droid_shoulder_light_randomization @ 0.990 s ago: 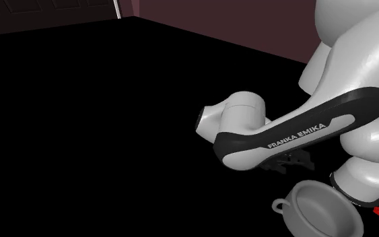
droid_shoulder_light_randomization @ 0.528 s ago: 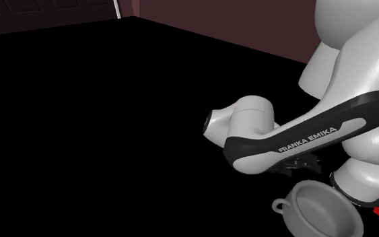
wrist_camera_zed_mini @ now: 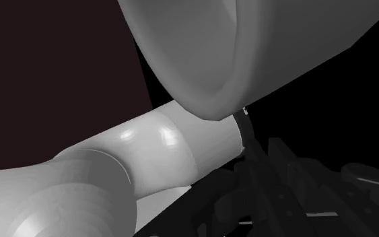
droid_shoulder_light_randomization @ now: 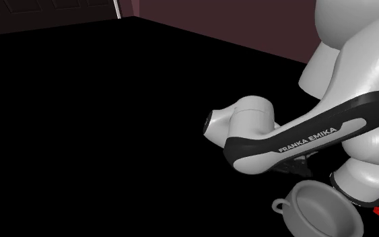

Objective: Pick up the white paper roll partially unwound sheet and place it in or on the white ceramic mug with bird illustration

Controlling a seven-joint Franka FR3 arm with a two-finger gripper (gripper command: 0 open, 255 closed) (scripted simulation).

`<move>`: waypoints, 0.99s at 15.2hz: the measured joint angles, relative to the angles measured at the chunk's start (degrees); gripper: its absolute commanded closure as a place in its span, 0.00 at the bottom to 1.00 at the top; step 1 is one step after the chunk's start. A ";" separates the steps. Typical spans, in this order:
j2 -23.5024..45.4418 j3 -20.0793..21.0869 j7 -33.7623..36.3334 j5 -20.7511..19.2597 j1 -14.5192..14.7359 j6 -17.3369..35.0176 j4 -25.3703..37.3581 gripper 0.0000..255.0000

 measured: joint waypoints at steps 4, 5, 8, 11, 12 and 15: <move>0.00 0.00 0.00 0.00 0.00 0.00 0.00 1.00; 0.00 0.00 0.00 0.00 0.00 0.00 0.00 1.00; -1.42 2.52 1.83 -0.58 -1.68 0.46 0.63 0.00; -11.41 9.89 11.06 -4.10 -5.72 1.47 3.91 0.00; -15.90 13.03 14.29 -5.02 -7.53 2.15 5.04 0.00; -28.92 17.88 24.89 -8.85 -9.06 1.44 9.14 0.00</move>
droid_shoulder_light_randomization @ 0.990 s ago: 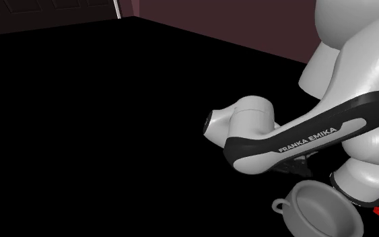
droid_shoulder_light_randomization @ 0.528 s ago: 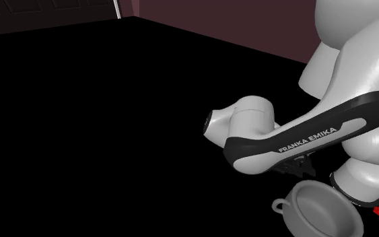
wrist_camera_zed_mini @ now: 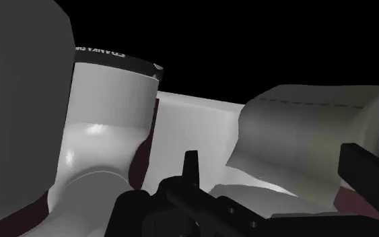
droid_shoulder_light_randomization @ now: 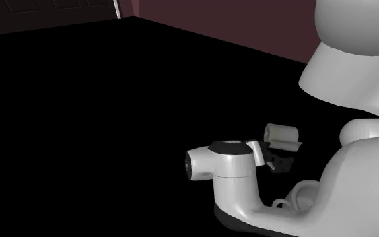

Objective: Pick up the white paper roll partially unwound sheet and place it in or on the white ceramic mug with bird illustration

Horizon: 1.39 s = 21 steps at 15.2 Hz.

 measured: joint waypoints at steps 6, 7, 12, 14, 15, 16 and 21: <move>-6.96 1.00 6.27 -3.05 0.42 1.45 -1.08 0.00; -6.82 0.65 6.32 -3.23 0.83 1.98 -1.97 0.00; -6.57 0.24 6.54 -3.32 1.57 3.62 -4.20 0.00; -6.55 0.21 6.55 -3.33 1.62 3.68 -4.29 0.00; -6.55 0.21 6.55 -3.34 1.61 3.69 -4.29 0.00; -6.55 0.21 6.55 -3.34 1.61 3.69 -4.29 1.00; -6.54 0.20 6.54 -3.33 1.61 3.68 -4.34 1.00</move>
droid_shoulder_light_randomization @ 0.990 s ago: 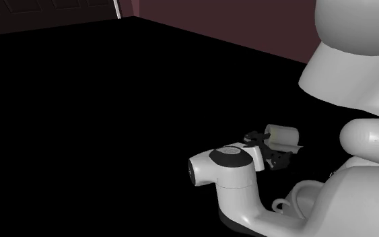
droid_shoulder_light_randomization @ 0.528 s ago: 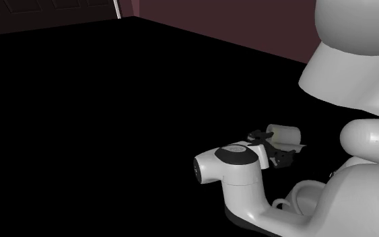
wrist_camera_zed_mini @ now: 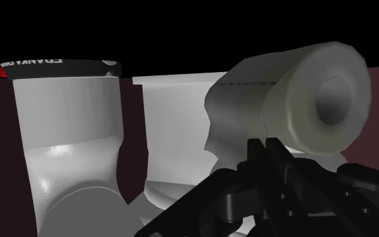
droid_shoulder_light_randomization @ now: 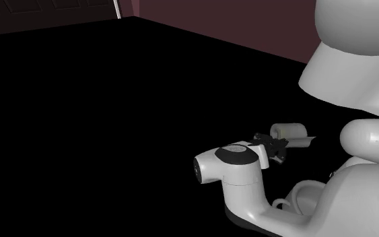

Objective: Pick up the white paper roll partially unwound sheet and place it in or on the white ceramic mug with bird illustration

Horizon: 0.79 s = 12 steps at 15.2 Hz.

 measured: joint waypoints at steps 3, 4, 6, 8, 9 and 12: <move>0.00 0.01 0.00 0.01 0.00 0.00 -0.01 1.00; 0.00 0.01 0.00 0.01 0.00 0.00 -0.01 1.00; 0.00 0.01 0.00 0.01 0.00 0.00 -0.01 0.00; 0.77 -8.49 4.35 3.16 2.64 -0.05 -0.28 0.00; 0.68 -15.15 7.46 5.55 5.02 0.28 -0.89 0.00; -1.47 -28.74 12.84 11.23 11.83 1.16 -4.38 0.00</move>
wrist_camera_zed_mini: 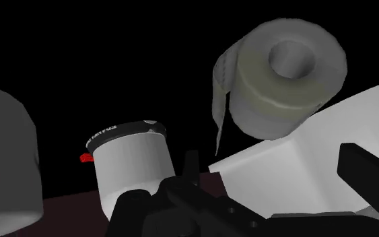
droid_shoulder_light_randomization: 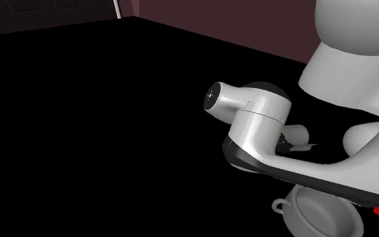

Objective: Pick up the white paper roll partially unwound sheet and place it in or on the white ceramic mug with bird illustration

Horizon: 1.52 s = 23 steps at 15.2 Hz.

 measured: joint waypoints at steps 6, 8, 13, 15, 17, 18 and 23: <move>-1.10 -1.88 0.38 1.90 2.34 3.31 -4.95 0.00; -1.23 -1.94 0.37 2.08 2.72 3.72 -5.68 0.00; -1.29 -2.02 0.34 2.12 2.90 3.81 -5.91 0.00; -1.29 -2.02 0.34 2.12 2.90 3.81 -5.91 1.00; -1.29 -2.02 0.34 2.12 2.90 3.81 -5.91 1.00; -1.29 -2.02 0.34 2.12 2.90 3.81 -5.91 1.00; -1.29 -2.02 0.34 2.12 2.90 3.82 -5.91 1.00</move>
